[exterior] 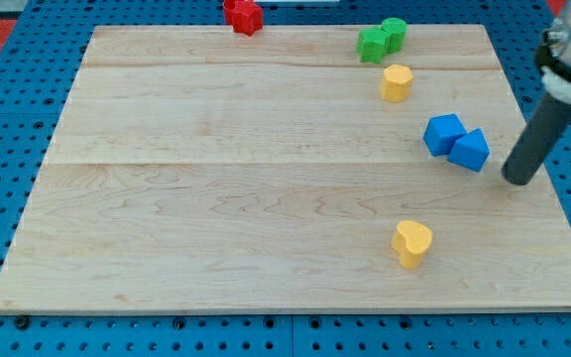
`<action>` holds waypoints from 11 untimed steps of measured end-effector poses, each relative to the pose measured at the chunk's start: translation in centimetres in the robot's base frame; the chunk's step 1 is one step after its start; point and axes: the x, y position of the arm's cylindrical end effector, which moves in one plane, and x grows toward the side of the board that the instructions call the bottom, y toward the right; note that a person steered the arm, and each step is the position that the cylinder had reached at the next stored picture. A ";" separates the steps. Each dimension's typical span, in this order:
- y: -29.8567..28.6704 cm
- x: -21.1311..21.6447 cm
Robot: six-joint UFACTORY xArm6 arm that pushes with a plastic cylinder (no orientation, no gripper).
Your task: Push the yellow hexagon slightly left
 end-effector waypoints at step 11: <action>-16.6 -14.2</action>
